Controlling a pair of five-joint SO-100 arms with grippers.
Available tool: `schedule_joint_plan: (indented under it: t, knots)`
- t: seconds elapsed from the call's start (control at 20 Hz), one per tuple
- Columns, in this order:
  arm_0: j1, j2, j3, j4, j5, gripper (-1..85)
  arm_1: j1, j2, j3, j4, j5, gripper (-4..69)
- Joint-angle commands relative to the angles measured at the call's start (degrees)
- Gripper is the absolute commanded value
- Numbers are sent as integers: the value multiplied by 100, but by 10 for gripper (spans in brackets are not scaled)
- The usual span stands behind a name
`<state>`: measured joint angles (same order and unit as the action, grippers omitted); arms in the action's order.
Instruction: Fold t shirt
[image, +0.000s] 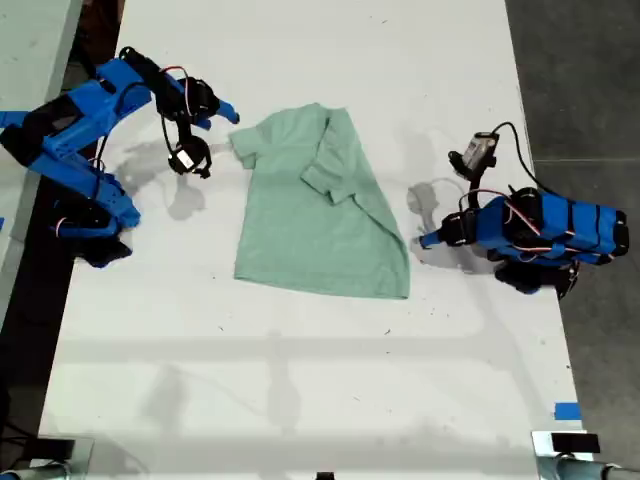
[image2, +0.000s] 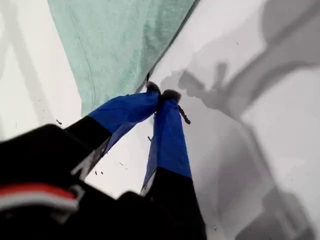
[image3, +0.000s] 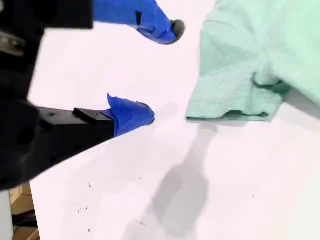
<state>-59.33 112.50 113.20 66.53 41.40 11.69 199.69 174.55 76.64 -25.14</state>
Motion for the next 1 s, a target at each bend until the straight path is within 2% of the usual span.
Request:
schedule_joint_plan:
  t: [0.0,0.15,0.35,0.45,0.5,0.55,0.8,0.95]
  knots:
    - [-439,-1397,-747,-360,378,236,-26,35,334,44,-88,15]
    - [-299,-2329,-1222,-659,422,231,-26,35,334,44,-97,15]
    - [158,-3129,-1881,-694,211,221,-53,35,334,44,-79,15]
    - [185,-4131,-2364,-176,0,157,-62,35,334,44,-79,15]
    - [88,-4790,-2725,299,-141,51,-62,35,334,44,-70,15]
    - [-9,-5317,-2918,659,-290,-3,-62,35,334,44,-70,15]
    - [167,-5142,-2909,1230,-738,-3,-70,44,334,44,-62,15]
    - [598,-4544,-3771,2048,-976,-3,-70,44,334,44,-62,15]
